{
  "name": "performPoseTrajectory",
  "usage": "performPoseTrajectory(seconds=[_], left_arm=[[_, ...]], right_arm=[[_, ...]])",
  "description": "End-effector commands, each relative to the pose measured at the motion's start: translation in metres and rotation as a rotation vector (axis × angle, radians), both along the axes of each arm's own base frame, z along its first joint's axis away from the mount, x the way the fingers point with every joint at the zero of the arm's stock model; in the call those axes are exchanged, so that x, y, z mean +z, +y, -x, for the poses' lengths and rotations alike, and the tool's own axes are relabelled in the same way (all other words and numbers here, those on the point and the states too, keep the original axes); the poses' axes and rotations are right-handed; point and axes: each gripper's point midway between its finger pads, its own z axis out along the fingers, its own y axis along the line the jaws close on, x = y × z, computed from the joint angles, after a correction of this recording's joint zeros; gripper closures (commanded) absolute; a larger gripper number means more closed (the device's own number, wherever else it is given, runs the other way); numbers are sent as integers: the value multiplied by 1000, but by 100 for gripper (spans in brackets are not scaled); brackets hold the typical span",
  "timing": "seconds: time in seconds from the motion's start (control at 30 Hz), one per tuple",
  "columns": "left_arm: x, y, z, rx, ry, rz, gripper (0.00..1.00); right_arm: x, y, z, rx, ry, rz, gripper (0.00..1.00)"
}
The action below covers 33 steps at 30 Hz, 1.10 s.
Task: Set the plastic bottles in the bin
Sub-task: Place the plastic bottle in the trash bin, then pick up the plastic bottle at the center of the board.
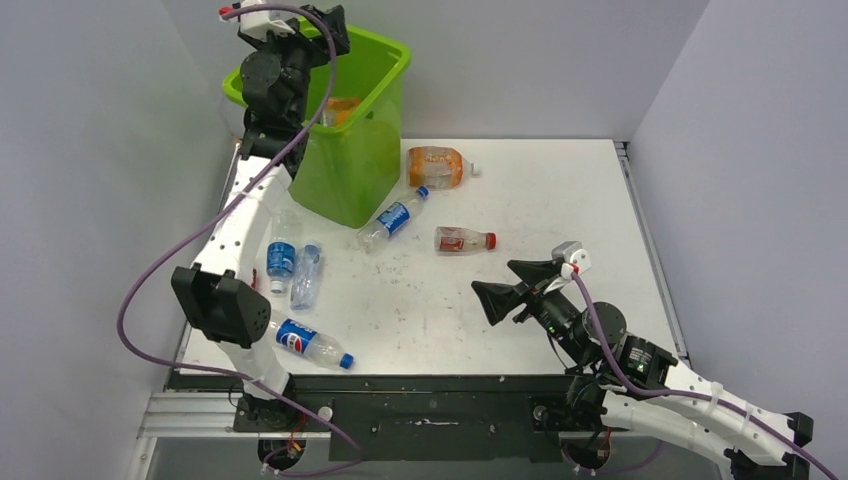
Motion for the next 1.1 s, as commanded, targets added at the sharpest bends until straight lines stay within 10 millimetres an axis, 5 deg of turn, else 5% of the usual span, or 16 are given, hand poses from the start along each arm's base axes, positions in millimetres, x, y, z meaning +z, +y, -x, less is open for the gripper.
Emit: performPoseTrajectory(seconds=[0.0, 0.13, 0.2, 0.33, 0.5, 0.6, 0.83, 1.07], left_arm=[[127, -12, 138, -9, -339, 10, 4], [100, -30, 201, -84, -287, -6, 4], [67, -37, 222, -126, -207, -31, 4], [-29, -35, 249, -171, 56, -67, 4], [-163, 0, 281, -115, 387, -202, 4], [-210, 26, 301, -57, 460, -209, 4], [-246, 70, 338, 25, 371, -14, 4], [-245, 102, 363, 70, 230, 139, 4]], right_arm=[[6, 2, -3, -16, -4, -41, 10], [-13, 9, -12, -62, 66, -75, 10], [-22, 14, -16, -78, 91, -87, 10], [-48, 35, -21, -55, 155, -4, 10], [-94, 95, -10, 156, 260, 140, 10], [-117, 135, 1, 292, 313, 182, 10], [-157, 222, 36, 514, 302, 373, 10], [-200, 268, 53, 645, 244, 511, 10]])
